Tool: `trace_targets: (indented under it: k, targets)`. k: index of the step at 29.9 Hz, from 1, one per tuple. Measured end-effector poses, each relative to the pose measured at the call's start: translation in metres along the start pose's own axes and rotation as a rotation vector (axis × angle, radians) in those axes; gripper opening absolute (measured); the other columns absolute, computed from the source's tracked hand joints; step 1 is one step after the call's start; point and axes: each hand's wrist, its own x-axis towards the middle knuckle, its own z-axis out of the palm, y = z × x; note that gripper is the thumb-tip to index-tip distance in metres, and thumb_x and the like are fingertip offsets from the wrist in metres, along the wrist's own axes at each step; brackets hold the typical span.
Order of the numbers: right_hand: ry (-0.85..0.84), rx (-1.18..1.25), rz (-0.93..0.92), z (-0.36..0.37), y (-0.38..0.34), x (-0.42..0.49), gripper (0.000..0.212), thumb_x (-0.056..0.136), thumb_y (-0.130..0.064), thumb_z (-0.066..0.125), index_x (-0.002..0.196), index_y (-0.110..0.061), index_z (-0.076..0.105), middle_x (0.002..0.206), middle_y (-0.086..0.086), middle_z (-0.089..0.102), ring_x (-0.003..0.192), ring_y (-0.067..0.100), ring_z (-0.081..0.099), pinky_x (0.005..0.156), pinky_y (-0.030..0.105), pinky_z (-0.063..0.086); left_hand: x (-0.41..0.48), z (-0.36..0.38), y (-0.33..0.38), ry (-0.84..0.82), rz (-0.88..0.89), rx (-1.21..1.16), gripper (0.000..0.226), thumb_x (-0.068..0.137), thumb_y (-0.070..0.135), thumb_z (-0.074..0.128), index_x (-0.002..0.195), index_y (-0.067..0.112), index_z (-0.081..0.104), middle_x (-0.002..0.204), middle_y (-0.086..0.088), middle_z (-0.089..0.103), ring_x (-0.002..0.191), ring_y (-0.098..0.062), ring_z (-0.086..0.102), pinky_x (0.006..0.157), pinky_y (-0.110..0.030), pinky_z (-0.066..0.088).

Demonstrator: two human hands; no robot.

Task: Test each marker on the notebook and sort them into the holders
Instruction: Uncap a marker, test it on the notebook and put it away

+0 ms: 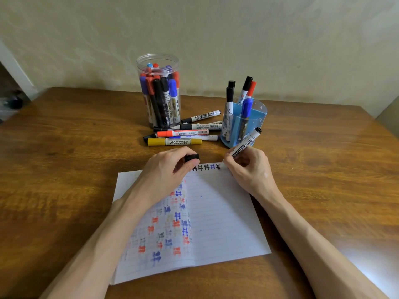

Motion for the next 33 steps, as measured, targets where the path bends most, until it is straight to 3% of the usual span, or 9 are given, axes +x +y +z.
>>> trace_targets:
  k: [2,6,13,17,22,24,26,29,33]
  targets:
    - [0.011,0.021,0.01,-0.001,0.0,0.0,0.011,0.095,-0.018,0.07,0.084,-0.016,0.07,0.07,-0.009,0.071,0.062,0.001,0.067,0.056,0.016,0.05,0.0,0.0,0.001,-0.003,-0.004,0.004,0.032,0.098,0.048,0.053,0.122,0.029,0.065,0.109,0.015,0.068,0.1,-0.003,0.062,0.08,-0.019,0.052]
    - [0.048,0.072,0.035,-0.002,0.002,0.001,0.013,0.097,-0.021,0.069,0.083,-0.021,0.068,0.074,0.0,0.075,0.068,0.019,0.073,0.063,0.036,0.062,-0.001,-0.001,0.001,-0.007,-0.005,0.002,0.04,0.095,0.053,0.048,0.122,0.028,0.065,0.11,0.015,0.068,0.101,-0.004,0.063,0.081,-0.024,0.055]
    - [0.029,0.014,0.012,-0.002,0.003,0.001,0.014,0.098,-0.023,0.07,0.085,-0.022,0.068,0.072,-0.007,0.073,0.064,0.005,0.069,0.059,0.019,0.054,-0.001,-0.001,0.003,0.0,-0.005,-0.001,0.043,0.094,0.054,0.047,0.123,0.027,0.065,0.112,0.013,0.068,0.102,-0.004,0.063,0.083,-0.026,0.056]
    - [0.006,-0.025,0.022,-0.001,0.001,0.0,0.009,0.095,-0.021,0.07,0.089,-0.014,0.07,0.075,-0.009,0.071,0.07,0.005,0.067,0.058,0.02,0.054,-0.001,0.0,0.001,0.01,0.005,0.0,0.032,0.099,0.045,0.055,0.123,0.027,0.065,0.113,0.014,0.068,0.104,-0.004,0.062,0.085,-0.028,0.057]
    - [0.027,0.04,0.027,-0.002,0.0,0.0,0.012,0.093,-0.018,0.069,0.082,-0.014,0.069,0.071,-0.003,0.07,0.064,0.001,0.062,0.056,0.022,0.05,0.0,0.001,0.0,0.034,0.031,-0.002,0.028,0.097,0.04,0.062,0.121,0.026,0.067,0.111,0.014,0.066,0.099,-0.006,0.064,0.08,-0.032,0.06]
    - [0.073,0.124,0.033,-0.004,-0.003,-0.001,0.012,0.095,-0.014,0.068,0.083,-0.01,0.07,0.072,0.004,0.072,0.065,0.007,0.064,0.06,0.028,0.052,0.0,0.001,0.001,0.036,0.039,-0.019,0.027,0.097,0.034,0.065,0.122,0.026,0.068,0.114,0.014,0.065,0.103,-0.005,0.062,0.082,-0.029,0.059]
    - [0.087,0.227,0.027,-0.007,-0.008,-0.002,0.007,0.096,-0.009,0.067,0.092,-0.008,0.073,0.073,0.002,0.072,0.066,0.007,0.066,0.063,0.021,0.053,0.0,0.001,0.002,0.051,0.035,-0.064,0.03,0.094,0.029,0.07,0.125,0.028,0.068,0.118,0.016,0.065,0.105,0.003,0.061,0.082,-0.019,0.057]
    - [0.046,0.355,0.015,-0.009,-0.015,-0.004,0.006,0.097,-0.006,0.068,0.102,-0.008,0.071,0.08,0.009,0.075,0.068,0.015,0.069,0.065,0.02,0.055,-0.002,-0.001,0.007,0.086,0.011,-0.129,0.029,0.09,0.026,0.075,0.119,0.025,0.069,0.108,0.019,0.064,0.087,0.02,0.058,0.068,-0.003,0.047]
    - [-0.03,0.411,-0.028,-0.008,-0.017,-0.006,0.004,0.1,-0.004,0.066,0.101,-0.005,0.07,0.082,0.022,0.073,0.073,0.013,0.072,0.069,0.017,0.054,-0.001,-0.002,0.008,0.117,0.006,-0.192,0.03,0.087,0.042,0.066,0.112,0.026,0.069,0.102,0.024,0.065,0.1,0.012,0.063,0.074,-0.006,0.052]
